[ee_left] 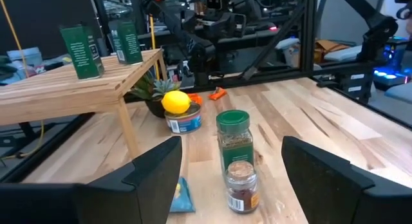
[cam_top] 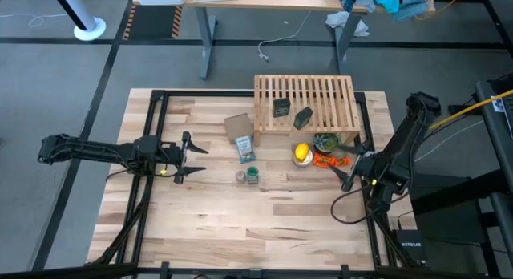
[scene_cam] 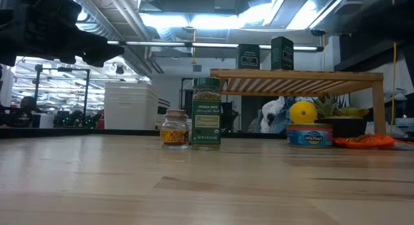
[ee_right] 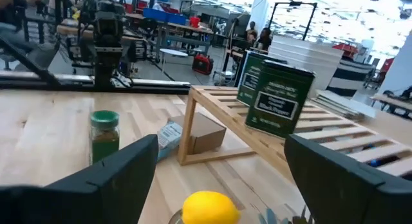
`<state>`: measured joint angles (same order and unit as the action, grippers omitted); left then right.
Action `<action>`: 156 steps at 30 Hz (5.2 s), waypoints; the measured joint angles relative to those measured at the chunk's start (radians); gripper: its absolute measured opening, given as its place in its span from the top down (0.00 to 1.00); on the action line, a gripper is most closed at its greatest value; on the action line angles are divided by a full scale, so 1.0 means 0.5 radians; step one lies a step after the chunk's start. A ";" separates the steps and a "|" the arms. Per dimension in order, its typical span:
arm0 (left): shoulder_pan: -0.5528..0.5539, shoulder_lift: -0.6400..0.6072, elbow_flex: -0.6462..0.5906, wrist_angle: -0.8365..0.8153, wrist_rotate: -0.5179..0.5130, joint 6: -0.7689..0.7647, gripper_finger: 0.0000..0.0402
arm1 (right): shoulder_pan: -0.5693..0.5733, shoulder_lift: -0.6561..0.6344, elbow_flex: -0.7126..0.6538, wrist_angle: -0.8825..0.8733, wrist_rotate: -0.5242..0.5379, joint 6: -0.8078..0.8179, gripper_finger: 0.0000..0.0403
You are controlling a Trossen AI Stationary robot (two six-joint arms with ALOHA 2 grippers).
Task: Shelf spices
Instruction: Remove the right black seasoning can from the shelf
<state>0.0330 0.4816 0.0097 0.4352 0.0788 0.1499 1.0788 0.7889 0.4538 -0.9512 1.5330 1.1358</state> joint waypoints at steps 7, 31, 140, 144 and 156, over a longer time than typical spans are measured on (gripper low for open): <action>-0.001 0.001 0.000 -0.020 -0.001 0.001 0.35 | -0.180 -0.139 -0.048 -0.018 0.005 0.018 0.15; -0.001 0.001 -0.001 -0.815 -0.008 -0.213 0.35 | -0.470 -0.148 -0.048 -0.037 -0.002 -0.028 0.15; -0.001 0.010 0.002 -0.841 -0.031 -0.212 0.35 | -3.585 0.291 -0.047 2.267 -4.296 -2.610 0.31; -0.001 0.010 0.002 -0.841 -0.031 -0.212 0.35 | -3.583 0.291 -0.047 2.264 -4.359 -2.594 0.51; -0.001 0.010 0.002 -0.841 -0.031 -0.212 0.35 | -3.583 0.291 -0.047 2.264 -4.361 -2.595 0.66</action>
<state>0.0326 0.4866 0.0105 0.0147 0.0635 0.0441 -0.7128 0.9344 0.4301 0.1810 -0.6476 -0.1616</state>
